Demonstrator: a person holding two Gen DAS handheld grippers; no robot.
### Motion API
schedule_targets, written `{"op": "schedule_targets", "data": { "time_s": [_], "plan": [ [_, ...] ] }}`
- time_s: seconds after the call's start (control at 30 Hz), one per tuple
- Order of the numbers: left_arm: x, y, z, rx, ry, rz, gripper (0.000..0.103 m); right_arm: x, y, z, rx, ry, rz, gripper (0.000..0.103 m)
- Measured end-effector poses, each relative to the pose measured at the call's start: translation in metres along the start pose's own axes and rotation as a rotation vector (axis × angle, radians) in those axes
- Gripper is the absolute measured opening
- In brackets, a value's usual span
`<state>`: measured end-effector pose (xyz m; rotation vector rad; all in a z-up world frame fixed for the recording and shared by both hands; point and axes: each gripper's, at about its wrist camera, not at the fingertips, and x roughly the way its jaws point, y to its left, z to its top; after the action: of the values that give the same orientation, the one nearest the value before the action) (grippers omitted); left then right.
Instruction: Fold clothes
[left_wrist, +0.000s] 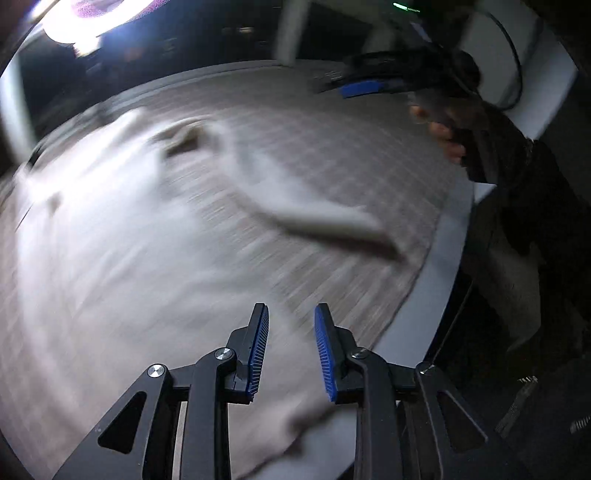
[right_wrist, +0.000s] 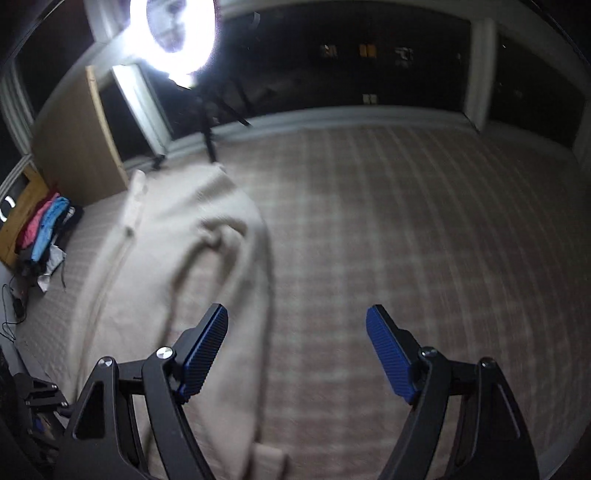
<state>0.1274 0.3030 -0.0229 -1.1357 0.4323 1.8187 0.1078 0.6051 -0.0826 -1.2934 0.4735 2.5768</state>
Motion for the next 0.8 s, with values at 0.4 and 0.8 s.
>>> {"op": "schedule_targets", "data": {
  "time_s": [0.4,0.8],
  "plan": [
    [0.096,-0.043,0.064,0.059,0.050,0.068,0.015,0.045,-0.019,0.016,-0.102,0.095,0.086,0.077],
    [-0.028,-0.038,0.092,0.005,-0.146,-0.155,0.006,0.146,0.011,0.090,-0.159,0.149,0.211,0.077]
  ]
}}
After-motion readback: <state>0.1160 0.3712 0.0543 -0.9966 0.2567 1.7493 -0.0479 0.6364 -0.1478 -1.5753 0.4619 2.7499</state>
